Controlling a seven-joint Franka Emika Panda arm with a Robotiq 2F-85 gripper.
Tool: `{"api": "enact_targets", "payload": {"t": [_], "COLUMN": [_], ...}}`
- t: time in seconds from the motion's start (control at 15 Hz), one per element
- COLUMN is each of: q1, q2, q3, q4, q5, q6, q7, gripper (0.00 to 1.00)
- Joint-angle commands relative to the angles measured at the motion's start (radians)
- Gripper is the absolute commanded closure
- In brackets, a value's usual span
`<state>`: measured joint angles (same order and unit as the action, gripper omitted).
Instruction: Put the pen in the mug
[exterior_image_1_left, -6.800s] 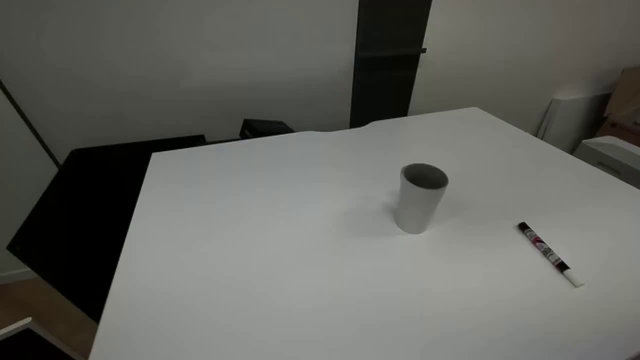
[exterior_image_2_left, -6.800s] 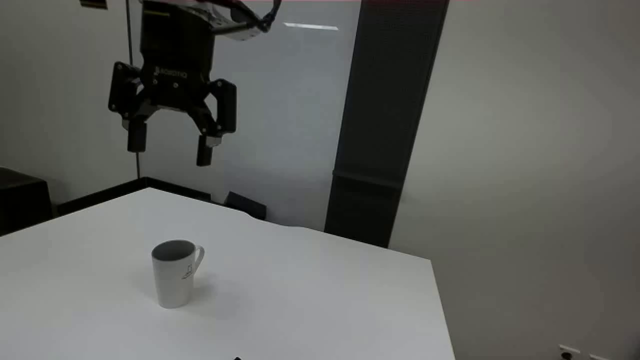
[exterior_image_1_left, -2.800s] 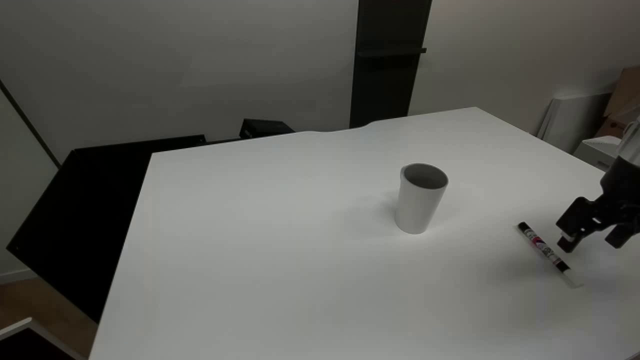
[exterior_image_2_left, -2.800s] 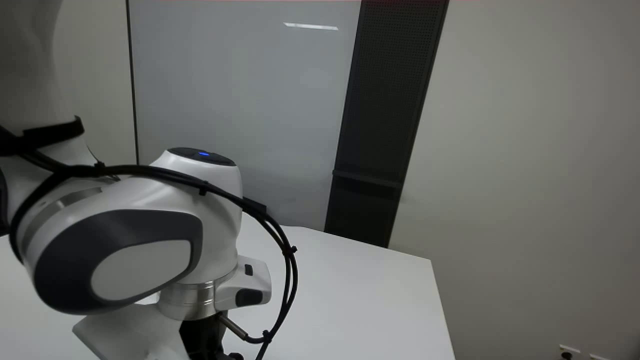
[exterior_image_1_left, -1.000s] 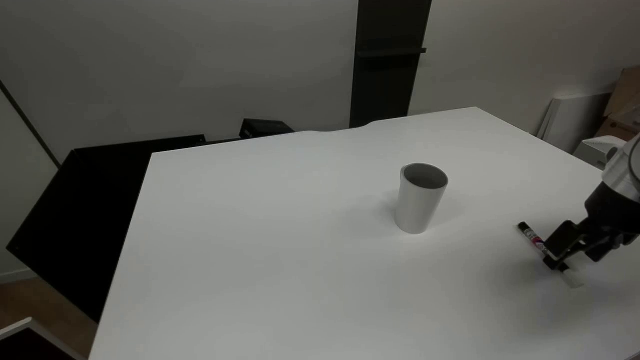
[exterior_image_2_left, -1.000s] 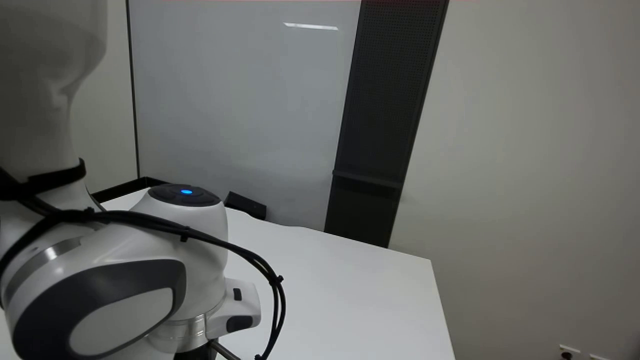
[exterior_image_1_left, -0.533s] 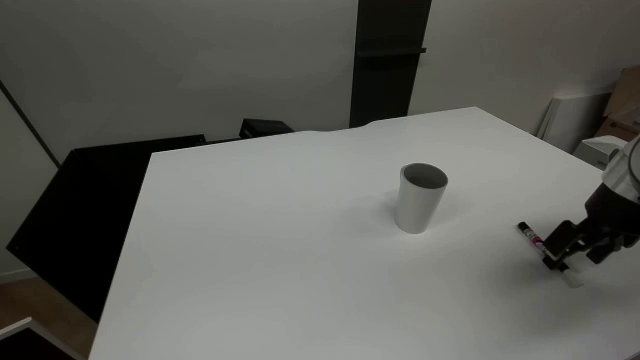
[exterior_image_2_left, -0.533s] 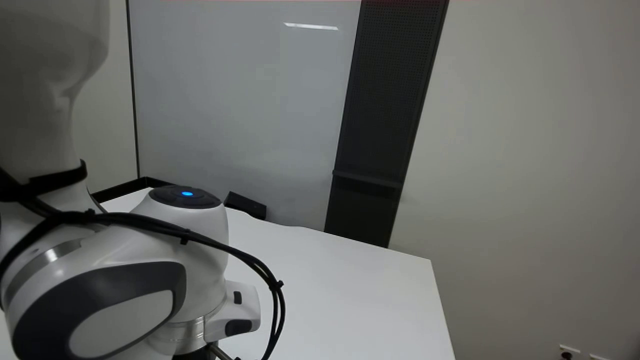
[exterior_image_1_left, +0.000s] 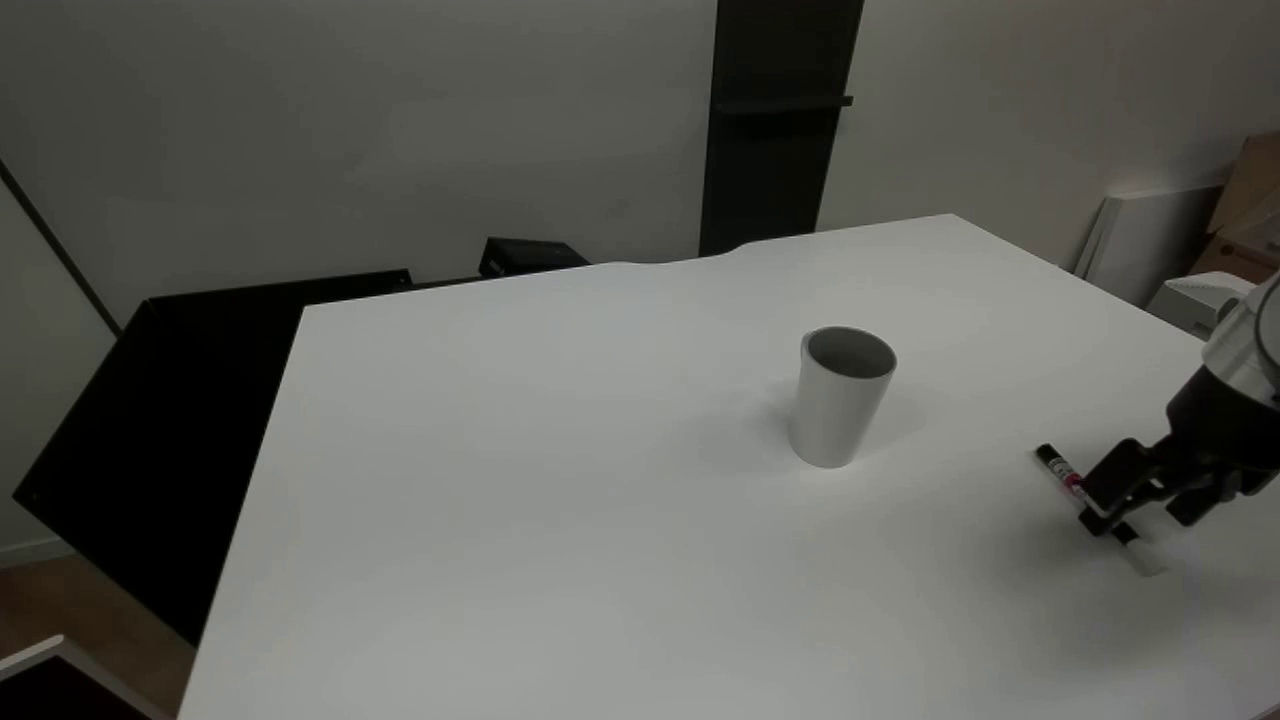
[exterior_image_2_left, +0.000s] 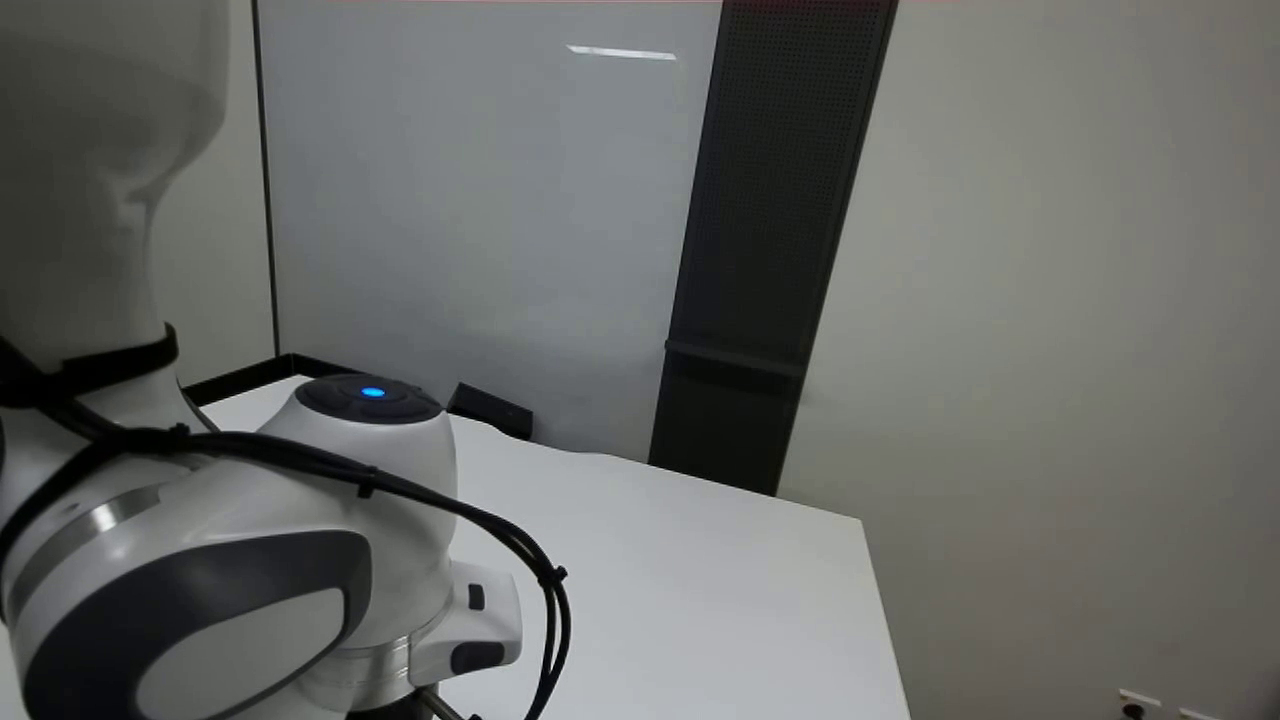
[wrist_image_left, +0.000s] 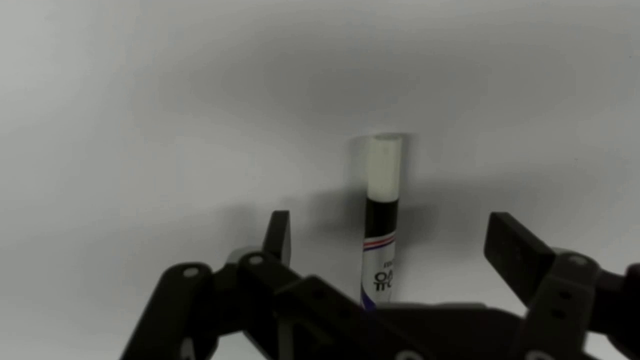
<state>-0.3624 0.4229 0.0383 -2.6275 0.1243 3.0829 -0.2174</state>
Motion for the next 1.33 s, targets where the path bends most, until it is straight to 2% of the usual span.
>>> {"api": "enact_targets", "payload": {"t": [0.0, 0.33, 0.4, 0.53, 0.8, 1.27], "q1": [-0.037, -0.027, -0.032, -0.029, -0.018, 0.002], "q2": [0.044, 0.065, 0.068, 0.074, 0.085, 0.077], "q3": [0.034, 0.025, 0.029, 0.026, 0.011, -0.031], "q4": [0.011, 0.019, 0.02, 0.021, 0.027, 0.048], "q5": [-0.004, -0.011, -0.011, -0.014, -0.02, -0.019], "q6": [0.043, 0.051, 0.053, 0.065, 0.075, 0.05], "q7": [0.029, 0.038, 0.037, 0.041, 0.056, 0.095], "gripper": [0.0, 0.0, 0.25, 0.32, 0.58, 0.96]}}
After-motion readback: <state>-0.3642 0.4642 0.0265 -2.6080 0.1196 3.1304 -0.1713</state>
